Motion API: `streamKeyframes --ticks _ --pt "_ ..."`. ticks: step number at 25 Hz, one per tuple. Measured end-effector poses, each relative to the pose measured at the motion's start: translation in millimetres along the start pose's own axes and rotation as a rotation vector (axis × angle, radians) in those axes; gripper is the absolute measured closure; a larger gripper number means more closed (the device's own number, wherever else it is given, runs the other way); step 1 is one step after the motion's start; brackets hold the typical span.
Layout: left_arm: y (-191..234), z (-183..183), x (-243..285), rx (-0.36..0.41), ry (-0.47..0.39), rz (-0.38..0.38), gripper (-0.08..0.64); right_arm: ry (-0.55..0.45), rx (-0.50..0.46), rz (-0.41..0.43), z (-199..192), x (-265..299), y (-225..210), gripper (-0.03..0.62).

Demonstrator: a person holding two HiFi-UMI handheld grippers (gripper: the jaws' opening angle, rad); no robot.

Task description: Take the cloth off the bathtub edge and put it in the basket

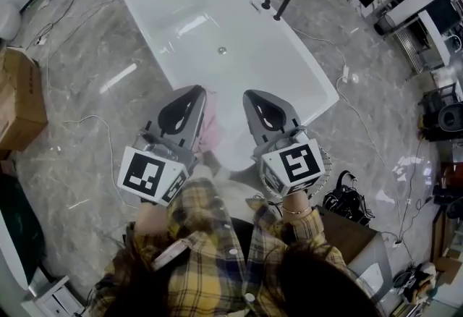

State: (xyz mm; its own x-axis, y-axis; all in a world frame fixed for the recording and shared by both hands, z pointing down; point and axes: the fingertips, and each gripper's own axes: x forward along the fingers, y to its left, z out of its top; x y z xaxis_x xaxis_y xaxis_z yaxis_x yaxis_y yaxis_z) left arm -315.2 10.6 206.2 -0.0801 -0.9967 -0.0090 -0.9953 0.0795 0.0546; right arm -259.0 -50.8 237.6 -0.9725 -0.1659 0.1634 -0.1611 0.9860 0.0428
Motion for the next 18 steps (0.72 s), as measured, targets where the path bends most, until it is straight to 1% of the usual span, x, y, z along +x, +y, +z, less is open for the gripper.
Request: streamKeyframes --ticks 5,8,11,15,18 --pt "18 5 11 0.017 0.01 0.001 0.533 0.007 -0.003 0.008 11 23 -1 0.577" --pt "34 1 14 0.017 0.027 0.012 0.533 0.004 -0.006 0.002 14 35 -4 0.577" --pt "52 -14 13 0.01 0.062 0.035 0.533 0.02 0.002 0.009 8 49 -3 0.575" --pt "74 -42 9 0.006 0.114 0.057 0.533 0.028 -0.02 0.016 -6 72 4 0.575" --pt "89 -68 6 0.004 0.14 0.065 0.532 0.05 -0.023 0.045 -28 92 12 0.575"
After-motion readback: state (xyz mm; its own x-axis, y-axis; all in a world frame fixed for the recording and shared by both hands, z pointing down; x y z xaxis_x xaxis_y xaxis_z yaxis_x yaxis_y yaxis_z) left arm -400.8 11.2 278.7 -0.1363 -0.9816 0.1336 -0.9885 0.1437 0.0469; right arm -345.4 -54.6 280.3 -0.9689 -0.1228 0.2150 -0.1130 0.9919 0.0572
